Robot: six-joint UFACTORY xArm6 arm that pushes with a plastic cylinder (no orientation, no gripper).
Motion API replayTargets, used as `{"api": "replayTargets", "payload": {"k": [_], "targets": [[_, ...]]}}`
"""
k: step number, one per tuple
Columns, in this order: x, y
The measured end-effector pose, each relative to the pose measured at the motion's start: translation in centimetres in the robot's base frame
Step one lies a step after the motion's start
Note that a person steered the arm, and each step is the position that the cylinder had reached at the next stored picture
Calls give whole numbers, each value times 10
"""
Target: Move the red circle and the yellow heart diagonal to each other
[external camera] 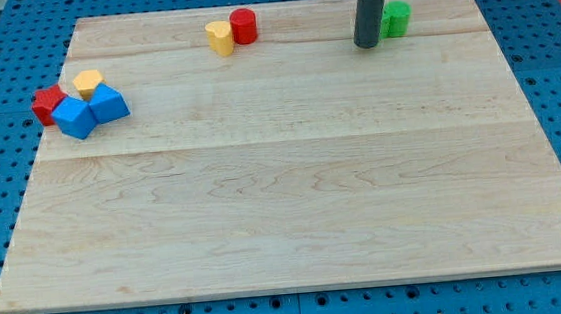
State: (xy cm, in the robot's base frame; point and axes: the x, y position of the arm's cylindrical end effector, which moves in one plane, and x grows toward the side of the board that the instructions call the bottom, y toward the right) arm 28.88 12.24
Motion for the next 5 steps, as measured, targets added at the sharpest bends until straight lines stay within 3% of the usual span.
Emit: {"api": "replayTargets", "payload": {"k": [1, 2, 3, 4, 5], "targets": [[0, -21], [0, -99], [1, -123], [6, -193], [-1, -210]]}}
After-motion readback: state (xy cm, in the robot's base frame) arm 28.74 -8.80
